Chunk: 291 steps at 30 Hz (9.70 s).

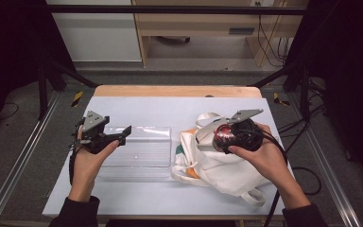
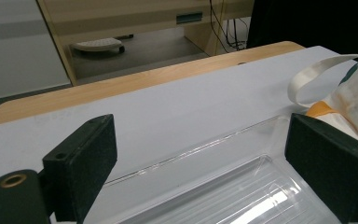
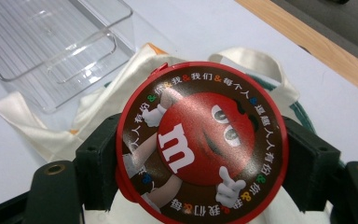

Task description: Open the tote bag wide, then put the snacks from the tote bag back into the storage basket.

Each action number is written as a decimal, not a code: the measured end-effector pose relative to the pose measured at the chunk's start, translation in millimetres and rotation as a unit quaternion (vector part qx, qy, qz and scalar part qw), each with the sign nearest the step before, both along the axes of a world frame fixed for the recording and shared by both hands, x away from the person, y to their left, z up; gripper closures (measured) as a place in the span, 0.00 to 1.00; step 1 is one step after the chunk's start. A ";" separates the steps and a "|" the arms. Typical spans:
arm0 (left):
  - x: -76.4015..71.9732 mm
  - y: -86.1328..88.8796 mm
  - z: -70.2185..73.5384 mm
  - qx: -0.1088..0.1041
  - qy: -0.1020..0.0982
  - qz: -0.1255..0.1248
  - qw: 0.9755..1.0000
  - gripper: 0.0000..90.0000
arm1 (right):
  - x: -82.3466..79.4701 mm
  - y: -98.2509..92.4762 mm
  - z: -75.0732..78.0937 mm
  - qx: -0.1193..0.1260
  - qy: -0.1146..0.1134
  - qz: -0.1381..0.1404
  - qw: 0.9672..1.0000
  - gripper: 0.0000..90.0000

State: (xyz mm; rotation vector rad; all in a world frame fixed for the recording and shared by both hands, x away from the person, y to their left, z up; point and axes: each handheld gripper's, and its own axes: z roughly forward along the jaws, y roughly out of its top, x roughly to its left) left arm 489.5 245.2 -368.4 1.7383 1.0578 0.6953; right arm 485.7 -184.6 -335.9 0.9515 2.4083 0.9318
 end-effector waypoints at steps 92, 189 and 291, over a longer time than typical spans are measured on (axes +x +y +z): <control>1.9 34.6 -5.8 -0.018 -0.014 0.010 1.000 0.10 | 33.4 142.7 14.5 0.002 -0.008 0.112 0.994 0.29; 1.4 40.4 -4.8 -0.018 -0.009 0.008 1.000 0.10 | 49.3 193.0 -40.1 -0.031 0.033 0.135 0.990 0.29; 2.5 39.6 -7.2 -0.015 0.000 -0.002 1.000 0.10 | 54.2 202.5 -82.1 -0.073 0.070 0.149 0.984 0.27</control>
